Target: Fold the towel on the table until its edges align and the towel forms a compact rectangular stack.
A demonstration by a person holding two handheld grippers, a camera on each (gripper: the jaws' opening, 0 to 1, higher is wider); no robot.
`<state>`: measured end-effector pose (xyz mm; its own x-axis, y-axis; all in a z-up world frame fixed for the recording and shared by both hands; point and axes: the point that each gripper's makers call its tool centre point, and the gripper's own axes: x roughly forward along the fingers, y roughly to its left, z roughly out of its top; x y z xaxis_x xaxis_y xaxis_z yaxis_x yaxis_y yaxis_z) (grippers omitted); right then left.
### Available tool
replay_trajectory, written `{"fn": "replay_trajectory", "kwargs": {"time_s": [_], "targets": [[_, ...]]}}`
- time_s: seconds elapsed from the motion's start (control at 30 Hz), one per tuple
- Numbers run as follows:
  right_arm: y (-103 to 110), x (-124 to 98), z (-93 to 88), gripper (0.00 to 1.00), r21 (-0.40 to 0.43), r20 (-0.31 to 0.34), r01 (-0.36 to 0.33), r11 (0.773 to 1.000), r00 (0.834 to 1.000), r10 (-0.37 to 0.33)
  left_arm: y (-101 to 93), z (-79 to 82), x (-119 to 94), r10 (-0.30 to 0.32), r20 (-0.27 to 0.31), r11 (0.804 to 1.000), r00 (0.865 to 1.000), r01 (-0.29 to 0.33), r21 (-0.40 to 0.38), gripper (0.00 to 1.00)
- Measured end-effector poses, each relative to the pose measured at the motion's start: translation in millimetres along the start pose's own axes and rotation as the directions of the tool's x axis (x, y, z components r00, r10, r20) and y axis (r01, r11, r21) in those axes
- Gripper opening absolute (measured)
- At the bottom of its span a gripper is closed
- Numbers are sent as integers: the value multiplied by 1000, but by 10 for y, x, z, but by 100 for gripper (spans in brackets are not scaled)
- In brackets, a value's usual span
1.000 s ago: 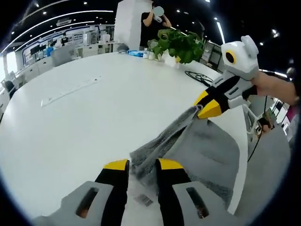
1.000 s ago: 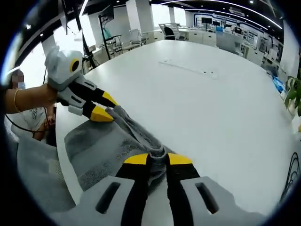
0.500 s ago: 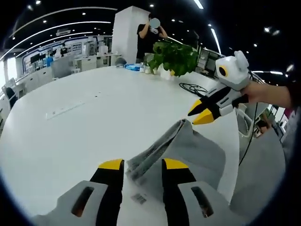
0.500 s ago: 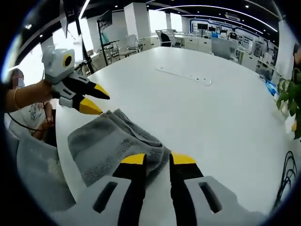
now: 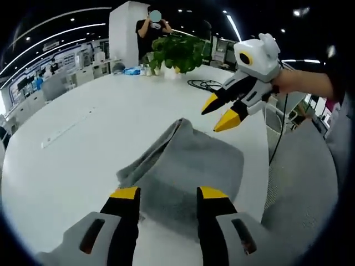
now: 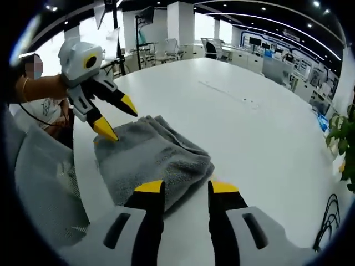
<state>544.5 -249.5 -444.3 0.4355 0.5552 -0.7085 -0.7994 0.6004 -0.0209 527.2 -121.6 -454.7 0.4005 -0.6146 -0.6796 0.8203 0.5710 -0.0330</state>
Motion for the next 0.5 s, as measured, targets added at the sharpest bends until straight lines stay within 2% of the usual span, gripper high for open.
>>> {"fn": "replay_trajectory", "kwargs": {"time_s": [0.13, 0.27, 0.33, 0.4, 0.5], "targets": [[129, -8, -93, 32, -59, -22, -23, 998, 1000, 22, -172, -97, 22, -34, -31, 999, 999, 35, 38, 44], [230, -36, -190, 32, -145, -71, -46, 988, 997, 36, -293, -148, 7, -56, -38, 998, 998, 57, 37, 46], [311, -40, -225, 32, -178, -79, -55, 982, 996, 42, -348, -188, -23, -41, -52, 999, 998, 43, 32, 45], [397, -47, -248, 32, -207, -82, -73, 976, 995, 57, -386, -254, -49, -22, -73, 998, 997, 26, 58, 44], [505, -56, -263, 32, -255, -83, -94, 962, 994, 75, -375, -312, -68, -5, -71, 996, 997, 11, 90, 42]]}}
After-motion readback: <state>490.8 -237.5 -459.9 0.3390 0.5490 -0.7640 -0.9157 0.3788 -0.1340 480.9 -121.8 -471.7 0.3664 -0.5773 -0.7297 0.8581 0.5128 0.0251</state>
